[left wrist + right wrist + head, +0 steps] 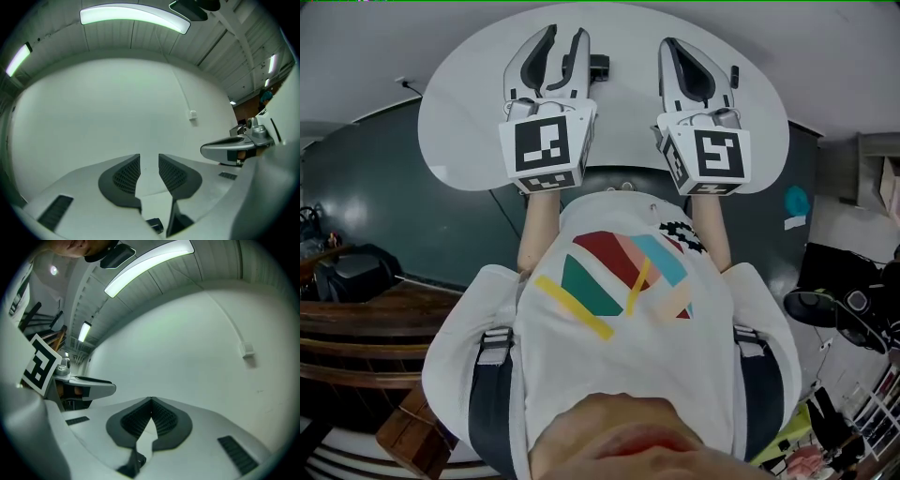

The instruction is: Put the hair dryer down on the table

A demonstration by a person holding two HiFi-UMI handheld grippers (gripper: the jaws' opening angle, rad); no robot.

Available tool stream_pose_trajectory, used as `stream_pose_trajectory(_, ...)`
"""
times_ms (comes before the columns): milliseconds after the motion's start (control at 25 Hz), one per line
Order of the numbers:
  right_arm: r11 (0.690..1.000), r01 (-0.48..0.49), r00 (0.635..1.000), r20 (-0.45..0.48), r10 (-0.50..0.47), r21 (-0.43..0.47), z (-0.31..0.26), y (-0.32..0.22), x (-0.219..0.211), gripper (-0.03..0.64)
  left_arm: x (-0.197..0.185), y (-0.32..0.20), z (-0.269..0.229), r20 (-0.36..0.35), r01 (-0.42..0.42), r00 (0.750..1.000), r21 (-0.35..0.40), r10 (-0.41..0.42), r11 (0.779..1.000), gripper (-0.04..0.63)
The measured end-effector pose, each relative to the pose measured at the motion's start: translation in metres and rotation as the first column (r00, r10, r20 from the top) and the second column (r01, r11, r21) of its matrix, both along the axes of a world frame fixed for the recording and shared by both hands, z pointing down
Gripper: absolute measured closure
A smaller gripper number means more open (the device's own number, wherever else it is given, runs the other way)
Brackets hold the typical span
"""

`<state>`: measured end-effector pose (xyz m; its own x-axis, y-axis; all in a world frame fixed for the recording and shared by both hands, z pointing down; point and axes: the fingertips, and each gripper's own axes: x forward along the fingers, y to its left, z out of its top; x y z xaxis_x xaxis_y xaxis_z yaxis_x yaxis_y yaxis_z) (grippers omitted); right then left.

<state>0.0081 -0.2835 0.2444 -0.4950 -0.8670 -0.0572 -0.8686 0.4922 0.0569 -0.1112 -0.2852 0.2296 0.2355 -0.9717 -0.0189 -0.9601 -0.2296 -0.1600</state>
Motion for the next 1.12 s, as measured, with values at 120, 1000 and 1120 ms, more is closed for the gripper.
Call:
stream_pose_trajectory(120,1.0,0.001,1.0,-0.002,-0.001,0.007,-0.003,0.0,-0.002,0.606,0.0,0.004,-0.005,-0.004,-0.001,1.0,0.021,0.001,1.0,0.511)
stream_pose_trajectory(1000,0.999,0.005,0.999,-0.038,-0.004,0.032,-0.005,0.001,-0.009,0.606,-0.012,0.011,-0.011,-0.048,0.025,0.999,0.048,-0.022,0.999,0.58)
stream_pose_trajectory(1120,1.0,0.002,1.0,-0.03,-0.001,0.032,-0.005,0.003,-0.007,0.606,-0.012,0.012,-0.011,-0.06,0.023,0.998,0.049,-0.02,0.999,0.58)
